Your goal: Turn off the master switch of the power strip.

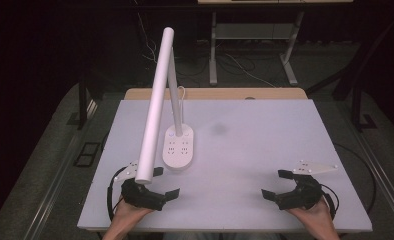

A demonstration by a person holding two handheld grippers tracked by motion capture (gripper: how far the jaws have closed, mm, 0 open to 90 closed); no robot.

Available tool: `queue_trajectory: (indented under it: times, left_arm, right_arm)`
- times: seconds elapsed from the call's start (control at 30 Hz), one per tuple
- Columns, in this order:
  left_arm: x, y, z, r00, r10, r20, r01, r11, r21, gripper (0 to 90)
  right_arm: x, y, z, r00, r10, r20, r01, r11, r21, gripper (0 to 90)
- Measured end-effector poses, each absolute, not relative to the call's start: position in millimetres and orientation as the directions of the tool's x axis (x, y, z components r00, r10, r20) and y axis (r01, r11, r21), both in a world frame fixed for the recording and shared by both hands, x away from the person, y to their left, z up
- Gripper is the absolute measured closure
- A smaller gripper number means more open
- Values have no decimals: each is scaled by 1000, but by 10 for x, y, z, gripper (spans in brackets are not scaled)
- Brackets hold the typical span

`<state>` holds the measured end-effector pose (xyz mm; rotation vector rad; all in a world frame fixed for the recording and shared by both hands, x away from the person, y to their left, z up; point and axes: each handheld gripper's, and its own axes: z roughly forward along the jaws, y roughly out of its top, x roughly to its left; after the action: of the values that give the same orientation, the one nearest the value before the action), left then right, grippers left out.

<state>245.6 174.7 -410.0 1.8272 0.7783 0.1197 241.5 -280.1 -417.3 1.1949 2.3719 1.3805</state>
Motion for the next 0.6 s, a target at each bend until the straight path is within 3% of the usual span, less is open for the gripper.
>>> queue_trajectory:
  times: [0.6]
  left_arm:
    - [2489, 1809, -3986, 780, 549, -301, 478, -211, 853, 0]
  right_arm:
    - [2411, -2814, -4171, -670, 701, 245, 559, 260, 787, 1]
